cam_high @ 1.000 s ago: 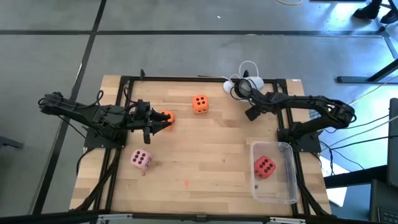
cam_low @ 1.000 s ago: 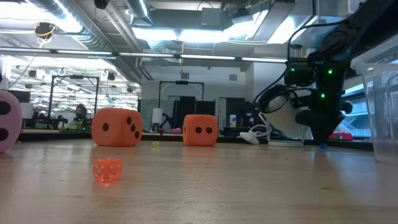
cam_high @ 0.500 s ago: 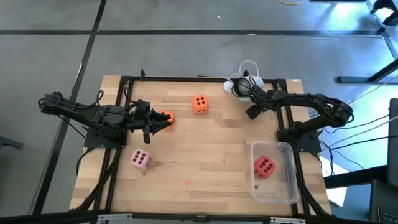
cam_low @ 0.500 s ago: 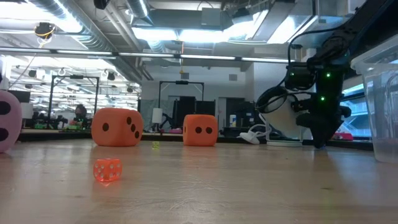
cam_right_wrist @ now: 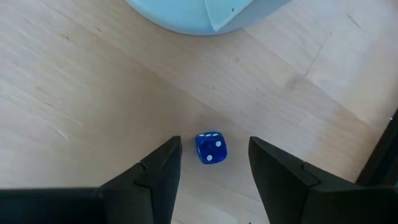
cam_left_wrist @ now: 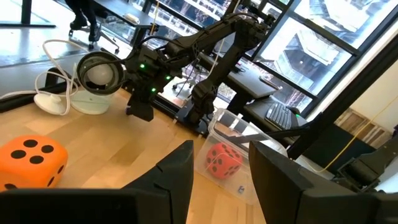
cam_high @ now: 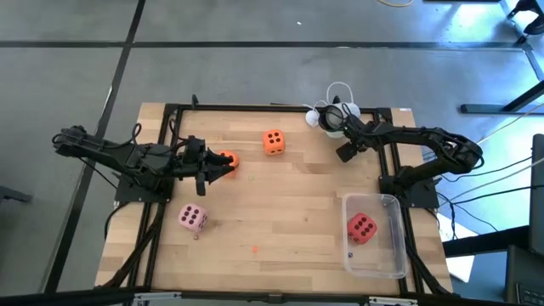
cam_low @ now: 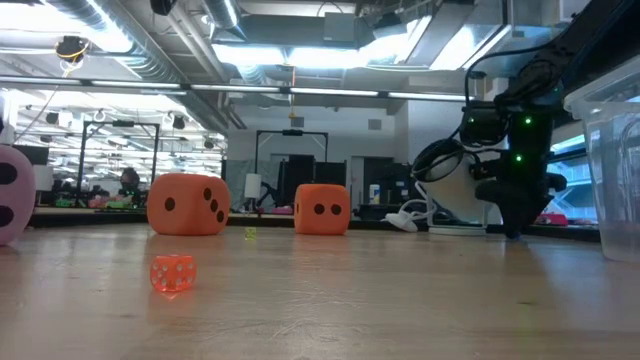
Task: Pick & Place Dice
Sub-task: Put the small blue die into the transparent bin
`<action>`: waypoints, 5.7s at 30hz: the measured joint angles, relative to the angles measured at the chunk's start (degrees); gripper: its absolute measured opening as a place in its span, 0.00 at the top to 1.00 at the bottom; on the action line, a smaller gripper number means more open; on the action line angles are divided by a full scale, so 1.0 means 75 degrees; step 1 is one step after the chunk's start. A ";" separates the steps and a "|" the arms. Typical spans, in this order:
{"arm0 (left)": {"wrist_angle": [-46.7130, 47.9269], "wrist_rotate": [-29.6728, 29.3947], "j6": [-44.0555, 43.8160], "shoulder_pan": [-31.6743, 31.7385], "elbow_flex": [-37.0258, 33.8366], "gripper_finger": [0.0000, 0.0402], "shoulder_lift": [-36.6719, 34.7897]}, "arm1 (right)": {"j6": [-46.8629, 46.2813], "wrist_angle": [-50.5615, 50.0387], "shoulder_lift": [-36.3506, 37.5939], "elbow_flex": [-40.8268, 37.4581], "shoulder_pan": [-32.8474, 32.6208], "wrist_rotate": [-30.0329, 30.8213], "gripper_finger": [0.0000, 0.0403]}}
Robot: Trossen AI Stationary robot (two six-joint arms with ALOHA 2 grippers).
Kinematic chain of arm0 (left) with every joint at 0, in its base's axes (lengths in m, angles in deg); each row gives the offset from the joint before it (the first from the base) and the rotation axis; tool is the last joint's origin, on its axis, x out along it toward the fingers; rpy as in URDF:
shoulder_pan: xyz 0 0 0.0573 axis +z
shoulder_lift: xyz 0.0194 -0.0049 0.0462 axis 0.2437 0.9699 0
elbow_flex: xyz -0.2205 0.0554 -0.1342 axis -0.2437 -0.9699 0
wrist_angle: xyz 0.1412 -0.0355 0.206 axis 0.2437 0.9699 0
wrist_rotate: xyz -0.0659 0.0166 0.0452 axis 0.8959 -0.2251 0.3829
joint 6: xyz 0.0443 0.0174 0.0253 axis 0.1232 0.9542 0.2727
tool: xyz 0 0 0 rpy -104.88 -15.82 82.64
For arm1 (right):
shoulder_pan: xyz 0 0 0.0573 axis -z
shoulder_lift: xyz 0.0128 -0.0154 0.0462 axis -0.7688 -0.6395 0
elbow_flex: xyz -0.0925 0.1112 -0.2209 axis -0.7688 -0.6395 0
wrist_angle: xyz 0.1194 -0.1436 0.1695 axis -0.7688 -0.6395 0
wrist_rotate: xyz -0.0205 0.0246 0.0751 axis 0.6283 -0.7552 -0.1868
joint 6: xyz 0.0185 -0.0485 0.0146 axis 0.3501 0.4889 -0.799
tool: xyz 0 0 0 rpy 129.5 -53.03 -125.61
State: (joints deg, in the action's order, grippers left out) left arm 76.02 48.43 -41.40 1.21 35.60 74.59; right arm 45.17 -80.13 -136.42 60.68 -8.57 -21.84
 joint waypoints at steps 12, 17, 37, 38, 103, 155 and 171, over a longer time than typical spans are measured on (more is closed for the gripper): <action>0.0000 -0.0003 -0.0001 -0.0001 0.0000 0.63 0.0000 | 0.0006 0.0026 0.0000 0.0000 0.0000 -0.0364 0.73; -0.0003 0.0000 -0.0044 -0.0001 0.0000 0.63 0.0000 | 0.0000 0.0022 0.0003 0.0002 -0.0006 -0.0407 0.86; -0.0003 0.0032 -0.0062 -0.0001 0.0000 0.63 0.0000 | -0.0460 -0.0379 0.0025 0.0032 -0.0122 -0.1815 0.88; -0.0003 0.0032 -0.0060 -0.0001 0.0000 0.63 0.0000 | -0.0508 -0.0431 0.0026 0.0032 -0.0171 -0.2004 0.88; 0.0116 0.0029 0.0144 0.0002 0.0000 0.63 -0.0003 | -0.3129 -0.3917 0.0009 0.5536 -0.5122 -0.3569 0.89; 0.0136 0.3774 0.0281 0.3009 -0.0002 0.63 -0.0003 | -1.3513 -0.6466 -0.0367 0.6346 -1.2583 -0.1276 0.88; 0.0052 0.3829 0.0246 0.3005 -0.0003 0.63 0.0131 | -1.3461 -0.3278 -0.0367 0.3919 -1.2587 -0.1968 0.88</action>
State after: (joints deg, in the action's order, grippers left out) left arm 76.42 77.15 -39.56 23.74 35.58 75.58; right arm -55.79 -104.71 -139.18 90.07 -102.97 -36.60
